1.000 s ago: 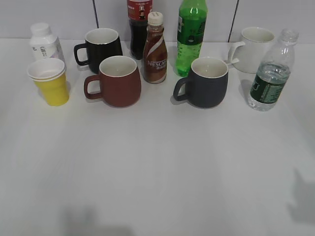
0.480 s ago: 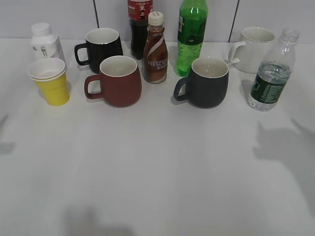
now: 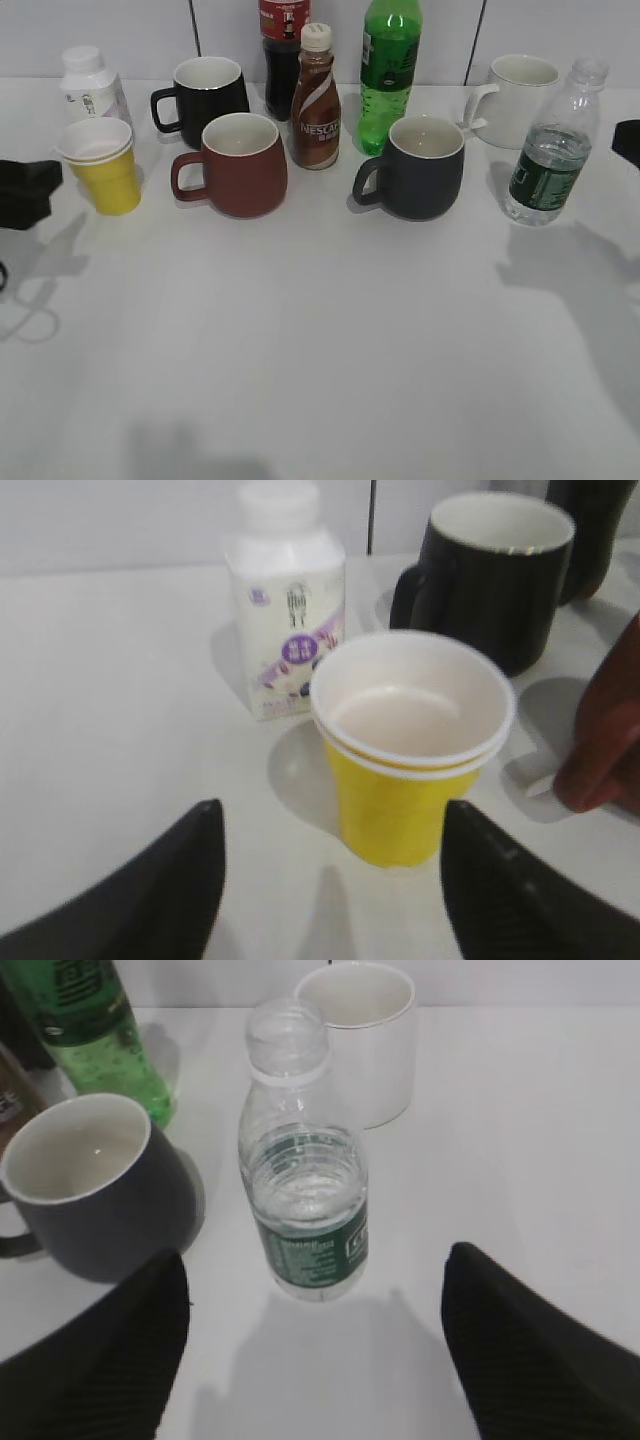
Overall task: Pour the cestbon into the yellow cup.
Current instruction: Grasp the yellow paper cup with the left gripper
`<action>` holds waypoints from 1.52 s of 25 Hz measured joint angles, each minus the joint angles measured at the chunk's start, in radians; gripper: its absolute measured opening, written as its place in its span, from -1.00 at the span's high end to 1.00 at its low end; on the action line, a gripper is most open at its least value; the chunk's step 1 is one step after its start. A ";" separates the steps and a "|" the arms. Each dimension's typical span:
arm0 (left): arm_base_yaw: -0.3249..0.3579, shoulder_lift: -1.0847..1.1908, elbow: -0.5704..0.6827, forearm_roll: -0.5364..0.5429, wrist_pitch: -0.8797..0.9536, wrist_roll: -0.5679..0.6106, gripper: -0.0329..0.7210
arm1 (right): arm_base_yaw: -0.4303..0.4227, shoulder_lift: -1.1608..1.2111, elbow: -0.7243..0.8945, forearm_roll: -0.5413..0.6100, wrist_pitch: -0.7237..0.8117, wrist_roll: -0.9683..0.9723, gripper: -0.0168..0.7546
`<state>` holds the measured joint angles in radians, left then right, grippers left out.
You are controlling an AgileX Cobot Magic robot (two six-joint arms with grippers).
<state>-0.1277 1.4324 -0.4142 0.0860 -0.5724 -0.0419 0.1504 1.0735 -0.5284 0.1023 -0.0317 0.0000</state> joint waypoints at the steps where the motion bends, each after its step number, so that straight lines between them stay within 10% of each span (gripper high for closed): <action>1: 0.000 0.044 0.000 0.000 -0.051 0.000 -0.52 | 0.000 0.023 0.004 0.010 -0.031 0.000 -0.57; 11: 0.000 0.379 -0.007 0.062 -0.489 0.000 -0.55 | 0.000 0.172 0.054 0.079 -0.323 0.000 -0.57; 38: 0.000 0.689 -0.287 0.118 -0.568 0.056 -0.41 | 0.000 0.265 0.056 0.086 -0.483 0.031 -0.57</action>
<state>-0.1277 2.1212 -0.7017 0.2041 -1.1407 0.0144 0.1504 1.3382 -0.4726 0.1882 -0.5149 0.0305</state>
